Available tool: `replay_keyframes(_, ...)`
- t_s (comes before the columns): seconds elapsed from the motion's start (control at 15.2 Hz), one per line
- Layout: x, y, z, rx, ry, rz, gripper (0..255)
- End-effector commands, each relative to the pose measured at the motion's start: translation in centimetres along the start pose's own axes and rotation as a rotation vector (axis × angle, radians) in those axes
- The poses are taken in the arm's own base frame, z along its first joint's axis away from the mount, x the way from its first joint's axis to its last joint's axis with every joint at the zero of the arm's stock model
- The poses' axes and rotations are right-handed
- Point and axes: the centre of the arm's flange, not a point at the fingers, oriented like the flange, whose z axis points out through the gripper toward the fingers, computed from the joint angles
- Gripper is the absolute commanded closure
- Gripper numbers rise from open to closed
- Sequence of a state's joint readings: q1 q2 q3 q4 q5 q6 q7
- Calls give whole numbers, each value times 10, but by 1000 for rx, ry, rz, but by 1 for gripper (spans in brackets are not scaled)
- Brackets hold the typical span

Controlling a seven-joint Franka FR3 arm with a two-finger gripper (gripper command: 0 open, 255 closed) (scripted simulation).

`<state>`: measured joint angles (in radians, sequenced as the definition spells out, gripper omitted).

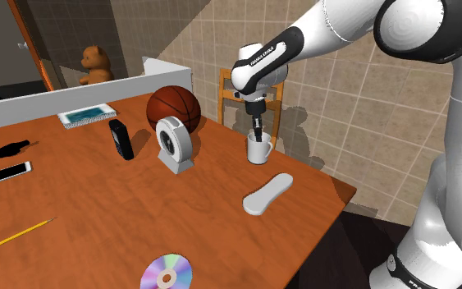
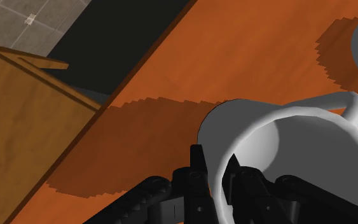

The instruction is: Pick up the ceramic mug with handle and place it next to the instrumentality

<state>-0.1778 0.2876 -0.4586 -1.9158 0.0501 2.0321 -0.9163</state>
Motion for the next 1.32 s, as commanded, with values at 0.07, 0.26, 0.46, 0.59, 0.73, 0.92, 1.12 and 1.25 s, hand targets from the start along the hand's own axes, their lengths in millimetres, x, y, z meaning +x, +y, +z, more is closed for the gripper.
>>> replay_keyframes(0.07, -2, -1, -10, 0, 0, 0, 255)
replay_keyframes(0.26, -4, -2, -26, 0, 0, 0, 255)
replay_keyframes(0.46, -6, -2, -42, 0, 0, 0, 255)
replay_keyframes(0.59, -8, -3, -52, 0, 0, 0, 255)
replay_keyframes(0.73, -10, -4, -62, 0, 0, 0, 255)
replay_keyframes(0.92, -12, -5, -78, 0, 0, 0, 255)
replay_keyframes(1.12, -14, -6, -94, 0, 0, 0, 255)
replay_keyframes(1.25, -16, -6, -104, 0, 0, 0, 255)
